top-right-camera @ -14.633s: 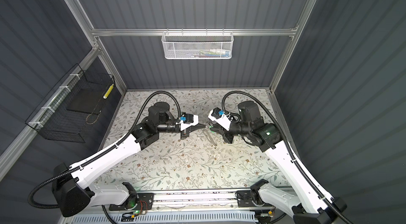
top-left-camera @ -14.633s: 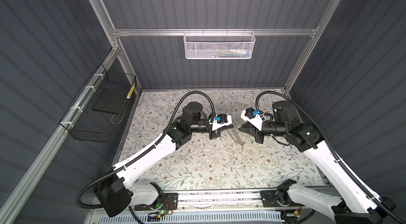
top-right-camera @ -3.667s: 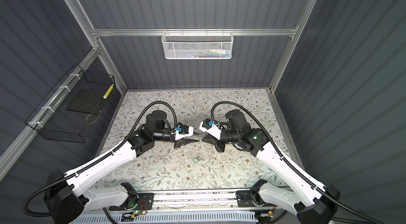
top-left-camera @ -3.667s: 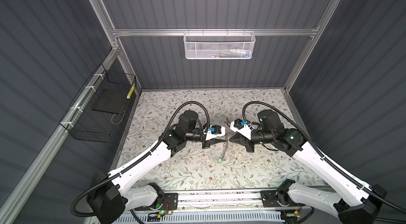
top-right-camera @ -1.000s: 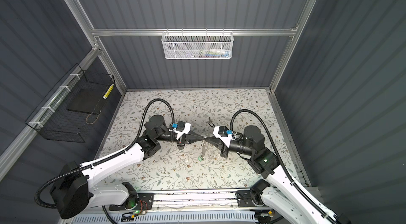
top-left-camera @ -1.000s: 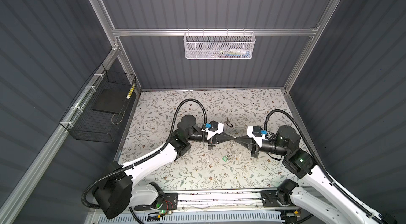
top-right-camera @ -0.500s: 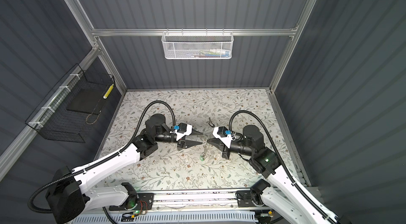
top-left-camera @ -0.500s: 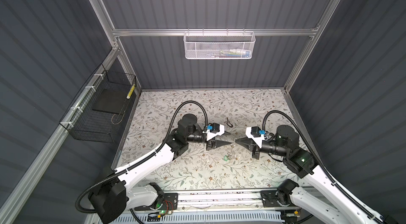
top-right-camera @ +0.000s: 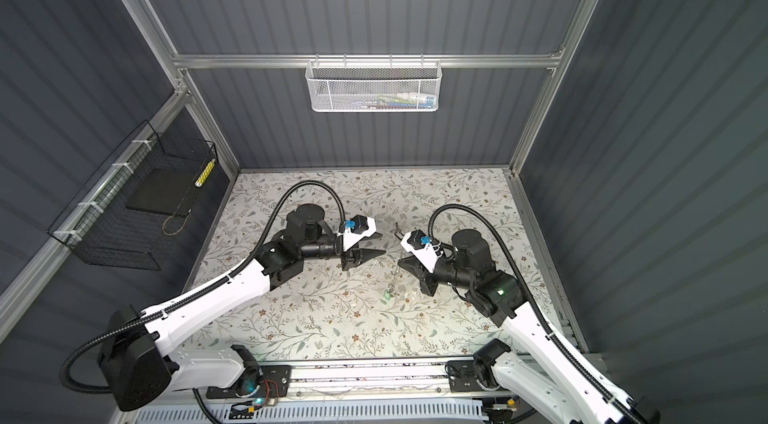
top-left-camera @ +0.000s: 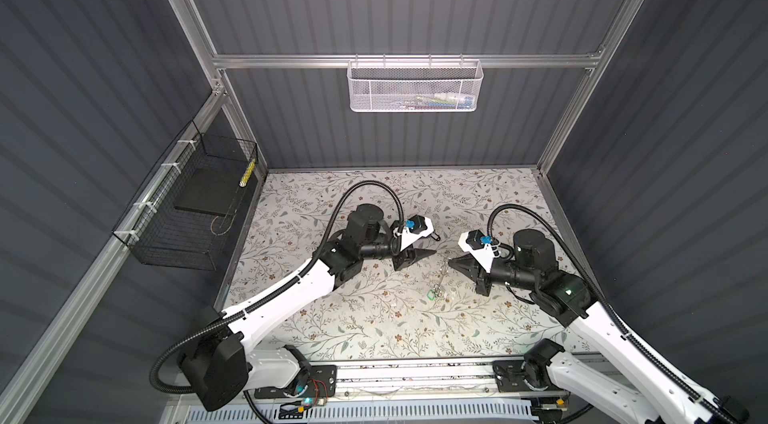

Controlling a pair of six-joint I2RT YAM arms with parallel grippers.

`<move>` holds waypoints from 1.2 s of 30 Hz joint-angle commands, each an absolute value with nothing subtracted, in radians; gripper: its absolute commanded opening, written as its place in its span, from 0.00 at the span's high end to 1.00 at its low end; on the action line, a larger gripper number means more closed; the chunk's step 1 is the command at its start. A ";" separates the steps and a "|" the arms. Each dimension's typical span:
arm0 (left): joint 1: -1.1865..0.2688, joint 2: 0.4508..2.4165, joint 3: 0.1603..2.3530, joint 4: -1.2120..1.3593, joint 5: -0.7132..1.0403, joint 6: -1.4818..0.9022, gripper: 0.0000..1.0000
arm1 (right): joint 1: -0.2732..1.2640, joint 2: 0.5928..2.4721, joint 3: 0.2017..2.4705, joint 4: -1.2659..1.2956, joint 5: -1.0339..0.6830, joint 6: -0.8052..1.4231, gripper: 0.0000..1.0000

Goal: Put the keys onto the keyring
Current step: 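Release the plate with the left gripper and move it toward the black-tag key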

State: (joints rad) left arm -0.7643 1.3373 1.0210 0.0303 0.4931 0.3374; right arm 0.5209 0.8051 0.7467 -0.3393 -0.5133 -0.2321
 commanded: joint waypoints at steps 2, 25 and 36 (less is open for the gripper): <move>-0.758 1.430 1.111 -0.038 0.309 0.206 0.53 | 0.480 0.788 0.760 -0.383 -0.436 -0.206 1.00; -0.630 2.203 1.803 -0.371 0.240 -0.277 0.62 | 0.323 0.872 0.770 -0.463 -0.426 -0.227 1.00; -0.630 2.297 1.854 -0.364 0.213 -0.651 0.64 | 0.307 0.949 0.780 -0.446 -0.448 -0.253 1.00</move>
State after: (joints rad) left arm -0.6258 2.2650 1.8225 -0.3370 0.2123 -0.5117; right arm 0.3134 0.9455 0.7483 -0.4507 -0.4229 -0.2329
